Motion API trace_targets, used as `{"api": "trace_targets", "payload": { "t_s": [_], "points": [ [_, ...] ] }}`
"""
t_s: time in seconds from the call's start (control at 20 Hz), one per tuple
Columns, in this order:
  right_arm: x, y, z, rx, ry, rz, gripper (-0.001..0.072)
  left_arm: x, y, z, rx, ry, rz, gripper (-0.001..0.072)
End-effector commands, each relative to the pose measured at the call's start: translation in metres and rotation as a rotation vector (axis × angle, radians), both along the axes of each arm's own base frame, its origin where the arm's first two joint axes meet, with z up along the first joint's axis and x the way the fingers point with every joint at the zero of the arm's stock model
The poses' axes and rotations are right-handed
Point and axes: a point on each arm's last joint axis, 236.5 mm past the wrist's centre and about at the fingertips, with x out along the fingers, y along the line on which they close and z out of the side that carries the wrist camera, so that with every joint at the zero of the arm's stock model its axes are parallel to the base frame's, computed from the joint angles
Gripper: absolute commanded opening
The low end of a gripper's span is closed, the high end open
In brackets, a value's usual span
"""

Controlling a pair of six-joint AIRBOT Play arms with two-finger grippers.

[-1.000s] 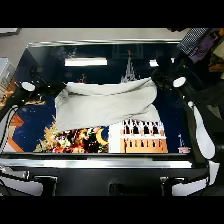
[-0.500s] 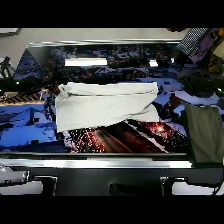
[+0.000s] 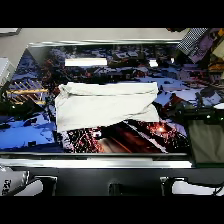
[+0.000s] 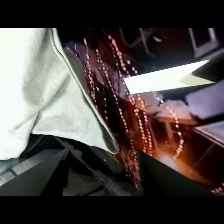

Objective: Fold the clothes and pants, and hang the long-sleeved shirts on hangers.

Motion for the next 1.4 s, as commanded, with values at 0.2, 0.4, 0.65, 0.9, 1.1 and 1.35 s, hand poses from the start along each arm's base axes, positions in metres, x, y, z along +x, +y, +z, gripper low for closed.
{"api": "trace_targets", "payload": {
  "t_s": [0.2, 0.4, 0.65, 0.9, 1.1, 1.35],
  "points": [
    [0.000, 0.017, -0.033, 0.085, -0.011, -0.021, 0.0483, -0.003, 0.001, -0.007, 0.001, -0.002, 0.034, 0.0461],
    [0.004, 0.057, -0.042, 0.069, -0.023, 0.079, 0.0482, -0.003, 0.002, -0.007, -0.004, 0.004, 0.047, 0.0461],
    [0.015, 0.074, -0.049, 0.015, -0.043, 0.084, 0.0068, -0.009, 0.002, -0.007, -0.011, 0.029, 0.054, 0.0461],
    [0.015, 0.074, -0.038, 0.015, -0.062, 0.095, 0.0030, -0.050, 0.024, -0.042, -0.036, 0.094, 0.142, 0.0461],
    [0.006, 0.083, -0.031, 0.058, -0.031, 0.115, 0.0030, -0.070, 0.013, -0.078, -0.162, 0.089, 0.201, 0.0461],
    [0.001, 0.086, -0.029, 0.089, 0.012, 0.098, 0.0030, -0.071, -0.013, -0.111, -0.184, 0.091, 0.185, 0.0461]
  ]
}}
